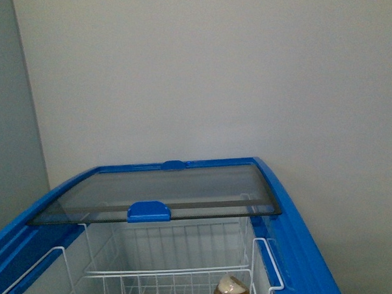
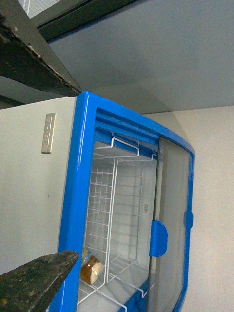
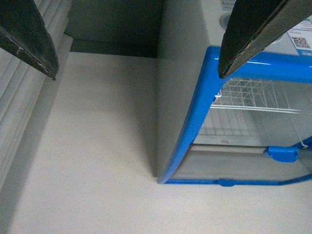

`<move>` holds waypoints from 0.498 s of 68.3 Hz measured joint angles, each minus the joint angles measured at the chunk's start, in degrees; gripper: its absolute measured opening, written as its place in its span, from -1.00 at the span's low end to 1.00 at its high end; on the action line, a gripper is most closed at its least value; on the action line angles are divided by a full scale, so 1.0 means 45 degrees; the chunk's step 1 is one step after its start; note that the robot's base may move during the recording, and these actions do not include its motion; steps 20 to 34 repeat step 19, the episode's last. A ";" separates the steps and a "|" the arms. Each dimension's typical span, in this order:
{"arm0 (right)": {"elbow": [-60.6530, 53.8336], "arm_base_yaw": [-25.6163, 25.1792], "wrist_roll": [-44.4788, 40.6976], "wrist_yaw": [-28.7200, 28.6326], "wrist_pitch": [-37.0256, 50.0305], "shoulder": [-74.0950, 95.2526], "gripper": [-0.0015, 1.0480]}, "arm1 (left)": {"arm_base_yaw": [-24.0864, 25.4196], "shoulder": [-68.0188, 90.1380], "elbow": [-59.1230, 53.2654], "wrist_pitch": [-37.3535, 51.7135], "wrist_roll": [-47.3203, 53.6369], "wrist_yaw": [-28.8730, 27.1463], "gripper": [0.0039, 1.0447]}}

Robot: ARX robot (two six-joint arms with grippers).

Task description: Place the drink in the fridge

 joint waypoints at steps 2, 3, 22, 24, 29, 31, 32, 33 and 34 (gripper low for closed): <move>0.0000 0.0000 0.0000 0.0000 0.0000 0.0000 0.86 | 0.0000 0.0000 0.0000 0.0000 0.0005 0.0000 0.85; 0.0000 0.0000 -0.0005 0.0000 0.0000 0.0000 0.86 | 0.0000 0.0000 0.0000 0.0000 0.0005 0.0000 0.85; 0.0000 0.0000 -0.0005 0.0000 0.0000 0.0000 0.86 | 0.0000 0.0000 0.0000 0.0000 0.0000 0.0000 0.85; 0.0000 0.0000 -0.0005 0.0000 0.0000 0.0000 0.86 | 0.0000 0.0000 0.0000 0.0000 0.0000 0.0000 0.85; 0.0000 0.0000 -0.0005 0.0000 0.0000 0.0000 0.86 | 0.0000 0.0000 0.0000 0.0000 0.0000 0.0000 0.85; 0.0000 0.0000 -0.0005 0.0000 0.0000 0.0000 0.86 | 0.0000 0.0000 0.0000 0.0000 0.0000 0.0000 0.85; 0.0000 0.0000 -0.0005 0.0000 0.0000 0.0000 0.86 | 0.0000 0.0000 0.0000 0.0000 0.0000 0.0000 0.85; 0.0000 0.0000 -0.0005 0.0000 0.0000 0.0000 0.86 | 0.0000 0.0000 0.0000 0.0000 0.0000 0.0000 0.85; 0.0000 0.0000 -0.0005 0.0000 0.0000 0.0000 0.86 | 0.0000 0.0000 0.0000 0.0000 0.0000 0.0000 0.85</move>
